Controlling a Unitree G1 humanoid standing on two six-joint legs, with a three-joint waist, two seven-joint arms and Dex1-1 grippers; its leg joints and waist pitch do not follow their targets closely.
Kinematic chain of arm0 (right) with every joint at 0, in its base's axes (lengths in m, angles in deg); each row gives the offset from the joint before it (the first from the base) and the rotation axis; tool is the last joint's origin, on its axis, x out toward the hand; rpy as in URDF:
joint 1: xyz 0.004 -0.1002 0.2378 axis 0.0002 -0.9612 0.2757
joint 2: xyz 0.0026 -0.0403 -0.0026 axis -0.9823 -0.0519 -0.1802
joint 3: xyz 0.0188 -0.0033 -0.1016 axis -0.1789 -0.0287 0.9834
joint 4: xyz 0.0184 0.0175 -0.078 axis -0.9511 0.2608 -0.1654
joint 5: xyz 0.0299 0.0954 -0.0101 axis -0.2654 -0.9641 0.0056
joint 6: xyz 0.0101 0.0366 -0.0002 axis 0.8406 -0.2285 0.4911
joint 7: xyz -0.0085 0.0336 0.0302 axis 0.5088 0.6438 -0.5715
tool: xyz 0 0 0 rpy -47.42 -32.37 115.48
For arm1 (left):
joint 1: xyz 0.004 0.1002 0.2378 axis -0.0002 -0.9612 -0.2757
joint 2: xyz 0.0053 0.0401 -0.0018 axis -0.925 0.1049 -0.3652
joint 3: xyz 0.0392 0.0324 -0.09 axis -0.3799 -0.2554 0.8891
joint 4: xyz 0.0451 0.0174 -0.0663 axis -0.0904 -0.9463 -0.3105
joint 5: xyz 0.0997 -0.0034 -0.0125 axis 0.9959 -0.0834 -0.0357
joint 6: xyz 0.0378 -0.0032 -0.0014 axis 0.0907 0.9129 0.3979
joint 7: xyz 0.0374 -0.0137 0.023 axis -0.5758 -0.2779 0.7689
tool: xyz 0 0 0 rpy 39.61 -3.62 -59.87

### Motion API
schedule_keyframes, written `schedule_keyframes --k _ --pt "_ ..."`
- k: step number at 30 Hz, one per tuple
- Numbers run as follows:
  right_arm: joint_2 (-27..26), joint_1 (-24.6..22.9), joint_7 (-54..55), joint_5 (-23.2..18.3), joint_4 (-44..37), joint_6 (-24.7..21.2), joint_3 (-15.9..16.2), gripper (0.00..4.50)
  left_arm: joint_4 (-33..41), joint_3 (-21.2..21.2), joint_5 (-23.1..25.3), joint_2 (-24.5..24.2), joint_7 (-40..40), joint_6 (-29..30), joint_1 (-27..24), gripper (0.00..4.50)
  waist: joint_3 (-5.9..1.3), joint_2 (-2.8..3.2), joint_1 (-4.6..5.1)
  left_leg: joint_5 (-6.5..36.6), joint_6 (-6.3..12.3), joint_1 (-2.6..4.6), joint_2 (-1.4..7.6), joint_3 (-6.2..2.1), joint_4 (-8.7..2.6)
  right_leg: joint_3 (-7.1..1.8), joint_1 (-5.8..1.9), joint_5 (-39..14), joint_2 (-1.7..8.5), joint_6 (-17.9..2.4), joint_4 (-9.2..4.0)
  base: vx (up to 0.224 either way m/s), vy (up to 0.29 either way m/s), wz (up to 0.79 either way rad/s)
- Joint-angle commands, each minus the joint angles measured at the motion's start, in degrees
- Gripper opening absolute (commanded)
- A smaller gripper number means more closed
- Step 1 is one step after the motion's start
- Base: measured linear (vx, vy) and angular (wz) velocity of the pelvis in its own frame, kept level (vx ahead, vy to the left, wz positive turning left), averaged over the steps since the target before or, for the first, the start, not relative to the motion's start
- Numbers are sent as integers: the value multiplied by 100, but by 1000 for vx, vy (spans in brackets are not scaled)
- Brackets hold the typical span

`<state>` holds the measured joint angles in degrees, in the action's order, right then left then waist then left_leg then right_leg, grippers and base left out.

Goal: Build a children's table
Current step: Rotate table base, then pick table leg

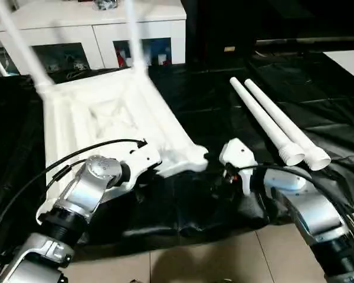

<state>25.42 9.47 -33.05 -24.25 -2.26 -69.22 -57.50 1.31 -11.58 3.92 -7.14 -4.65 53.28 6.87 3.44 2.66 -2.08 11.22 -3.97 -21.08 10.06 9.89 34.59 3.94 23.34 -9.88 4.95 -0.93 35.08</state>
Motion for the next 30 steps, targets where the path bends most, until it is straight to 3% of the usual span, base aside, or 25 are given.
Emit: schedule_keyframes --k 1,6,8,10,11,16,19,25,30 --pt "-29 67 144 62 34 -59 -84 389 -72 77 334 -209 393 -203 30 1 -421 -20 -61 835 469 -17 223 -103 -379 -240 -346 -1122 307 -1243 -419 0 0 0" --pt "-108 104 390 55 129 -146 -190 389 -122 63 338 -380 391 -326 -21 1 -413 -1 -47 968 427 -1 230 -104 -396 -243 -345 -1082 305 -1285 -413 0 0 0" --pt "-156 145 511 57 181 -232 -258 389 -177 223 135 -397 320 -178 68 47 -413 -5 -48 965 407 -3 224 -102 -394 -244 -347 -1103 311 -1299 -409 0 0 0" --pt "-173 161 550 67 202 -263 -276 389 -165 253 87 -412 270 -148 81 59 -411 -6 -47 978 390 -3 228 -103 -397 -245 -348 -1119 311 -1294 -413 0 0 0" --pt "-242 255 707 57 324 -415 -374 389 -84 348 -21 -452 209 -139 101 64 -409 -38 -34 978 393 -8 228 -100 -399 -245 -352 -1123 307 -1286 -414 0 0 0" --pt "-352 551 1209 126 743 -549 -631 434 97 595 -274 -510 154 -54 169 109 -420 -15 -58 911 332 53 225 -77 -377 -259 -309 -1126 303 -1346 -405 0 0 0" --pt "-385 653 1370 90 878 -647 -773 450 207 634 -359 -569 111 5 180 142 -423 0 -72 908 306 38 227 -83 -386 -253 -321 -1029 302 -1354 -381 0 0 0" --pt "-413 1126 2071 233 1651 -867 -1110 450 652 816 -645 -617 -58 259 134 184 -427 -4 -93 773 233 33 213 -76 -379 -248 -331 -860 299 -1433 -345 0 0 0" --pt "-294 1841 2690 438 2987 -759 -1266 450 1155 970 -944 -554 -106 515 130 221 -447 -37 -107 613 261 16 191 -52 -341 -247 -353 -687 298 -1504 -310 0 0 0"
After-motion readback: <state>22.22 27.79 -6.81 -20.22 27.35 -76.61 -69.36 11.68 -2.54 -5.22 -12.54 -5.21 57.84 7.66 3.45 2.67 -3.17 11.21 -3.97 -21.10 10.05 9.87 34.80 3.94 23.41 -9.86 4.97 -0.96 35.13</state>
